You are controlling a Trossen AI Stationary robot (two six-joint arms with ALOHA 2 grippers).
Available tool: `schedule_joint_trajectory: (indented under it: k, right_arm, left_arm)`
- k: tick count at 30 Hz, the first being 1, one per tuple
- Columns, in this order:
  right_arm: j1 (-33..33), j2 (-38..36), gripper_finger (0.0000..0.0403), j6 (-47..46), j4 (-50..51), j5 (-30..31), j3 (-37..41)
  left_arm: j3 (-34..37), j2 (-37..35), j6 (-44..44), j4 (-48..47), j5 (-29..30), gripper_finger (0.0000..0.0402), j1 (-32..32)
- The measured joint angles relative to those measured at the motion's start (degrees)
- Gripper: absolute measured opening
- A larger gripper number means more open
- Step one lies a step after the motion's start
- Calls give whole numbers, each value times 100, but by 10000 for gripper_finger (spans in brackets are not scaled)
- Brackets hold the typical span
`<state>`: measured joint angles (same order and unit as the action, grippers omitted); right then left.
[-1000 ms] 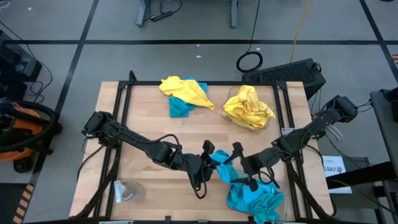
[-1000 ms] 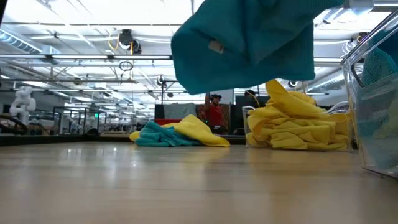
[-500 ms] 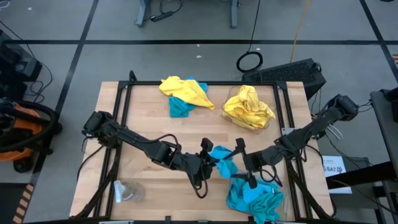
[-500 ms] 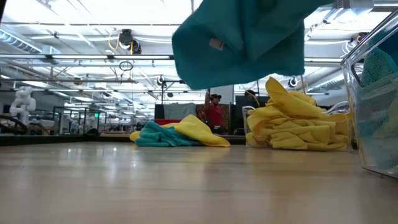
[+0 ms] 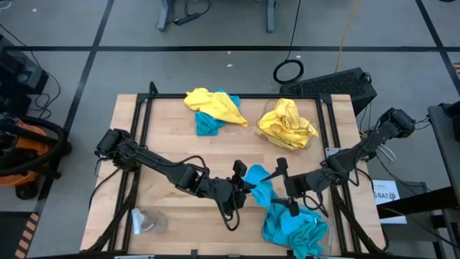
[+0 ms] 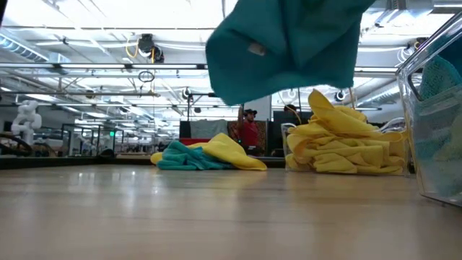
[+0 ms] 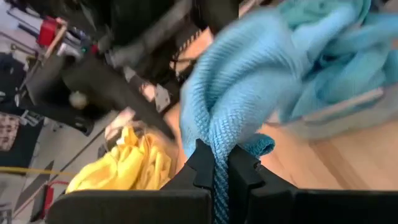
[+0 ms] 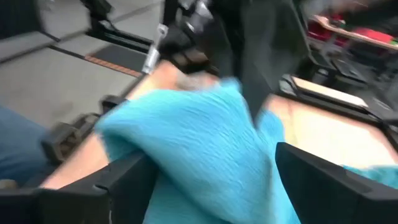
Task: Sort microfiber towel by color & place in baskets
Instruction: Put the blue microfiber cloth into the bottom transparent bin
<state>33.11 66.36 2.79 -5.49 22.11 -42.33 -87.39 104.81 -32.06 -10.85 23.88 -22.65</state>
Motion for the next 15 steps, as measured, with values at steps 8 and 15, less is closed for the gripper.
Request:
schedule_joint_trajectory:
  k: [8,15]
  right_arm:
    - [-131,28,313,-16,5,321,0]
    - [-175,267,313,39,-423,-79,-9]
  left_arm:
    - [-251,2,-195,334,-561,10,-55]
    - [-249,2,-324,692,-1043,10,-9]
